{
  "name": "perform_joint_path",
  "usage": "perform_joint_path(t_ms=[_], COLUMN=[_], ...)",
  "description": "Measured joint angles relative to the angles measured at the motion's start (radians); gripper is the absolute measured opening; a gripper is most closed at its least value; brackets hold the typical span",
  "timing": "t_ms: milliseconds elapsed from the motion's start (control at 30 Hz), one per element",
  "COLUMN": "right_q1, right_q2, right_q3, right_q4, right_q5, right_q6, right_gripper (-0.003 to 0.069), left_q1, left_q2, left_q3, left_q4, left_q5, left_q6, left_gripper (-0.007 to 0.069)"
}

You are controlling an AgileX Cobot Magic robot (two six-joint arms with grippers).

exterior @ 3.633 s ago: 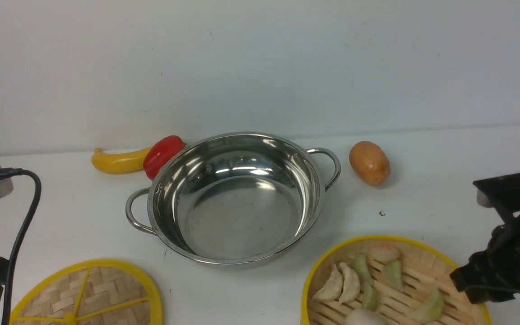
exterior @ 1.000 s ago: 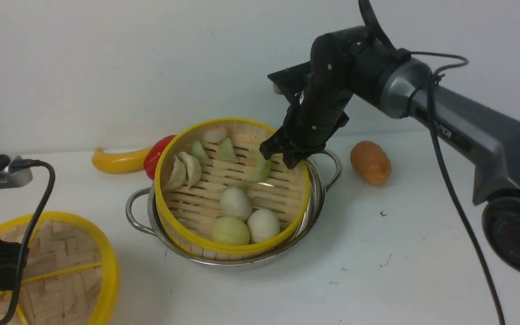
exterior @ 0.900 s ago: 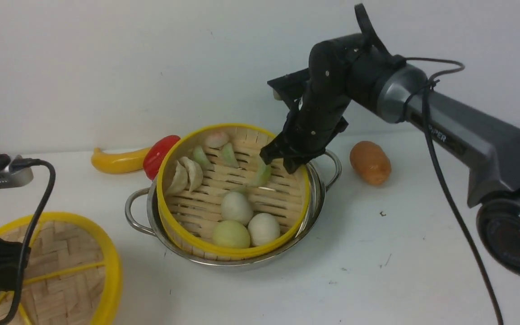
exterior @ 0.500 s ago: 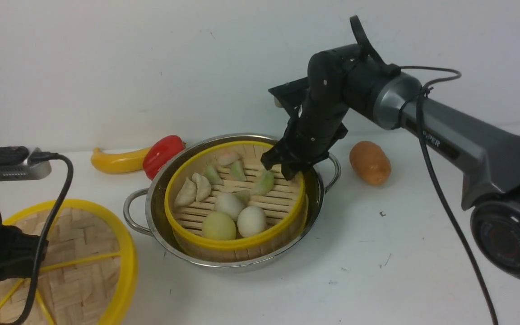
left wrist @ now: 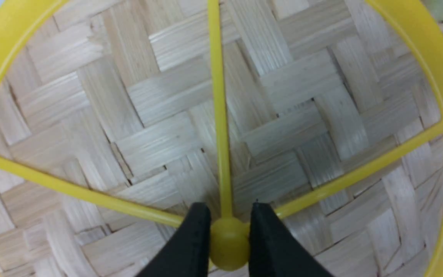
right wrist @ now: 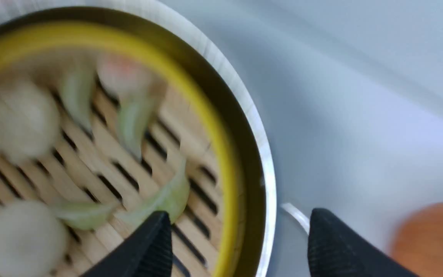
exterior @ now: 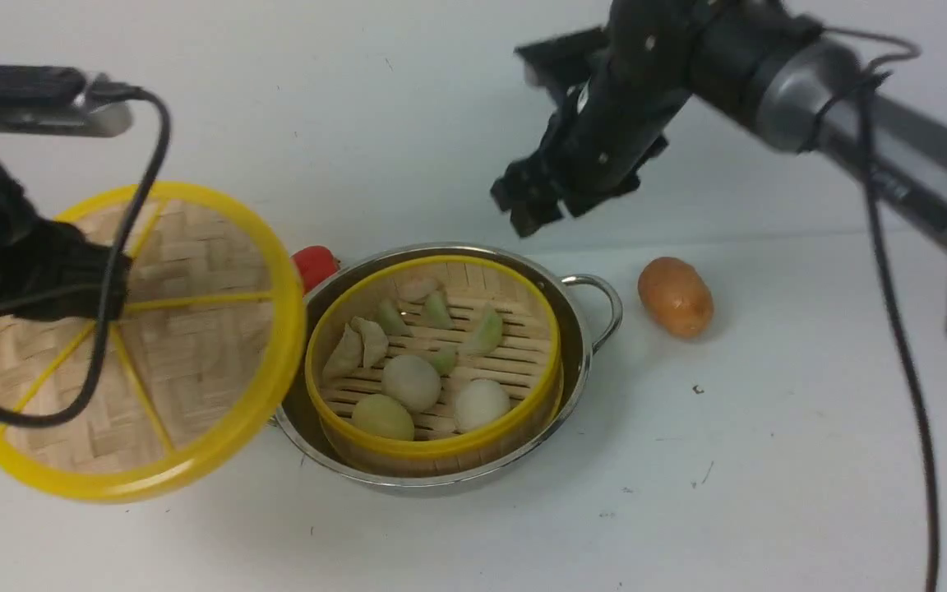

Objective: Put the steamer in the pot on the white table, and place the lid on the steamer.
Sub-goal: 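Grasp the bamboo steamer lid lying on the table by its centre knob, then place the yellow bamboo steamer lid onto the steamer in the pot with the left gripper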

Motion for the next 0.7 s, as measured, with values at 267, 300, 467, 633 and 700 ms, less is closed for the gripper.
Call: perform_joint_path(t_ms=[267,300,467,633,700], right_q1=[-0.101,-0.106,-0.113,-0.114,-0.114], right_q2=[-0.363,-0.408,-0.521,-0.640,-0.674], right_q3=[0.202,0.248,0.374,0.454,0.456], right_q4=[-0.011,-0.011,-0.008,-0.011,-0.019], right_q5=[-0.013,-0.011,-0.003,0.001,0.001], right_q6=[0.007,0.003,-0.008,-0.019,-0.019], right_gripper=[0.0466,0.0466,0.0466,0.0467,0.0467], left_q1=[-0.254,-0.270,-0.283,-0.285,-0.285], left_q2=[0.350,0.393,0.539,0.627,0.642], left_q3=[-0.327,-0.379,-0.529,-0.599,-0.600], left_q4=[0.028,0.032,0.036,0.024,0.022], left_q5=[0.061,0.079,0.133,0.179,0.185], left_q6=[-0.011,-0.010,-0.005,0.029,0.038], left_gripper=[0.0116,0.0116,0.0116,0.0116,0.0116])
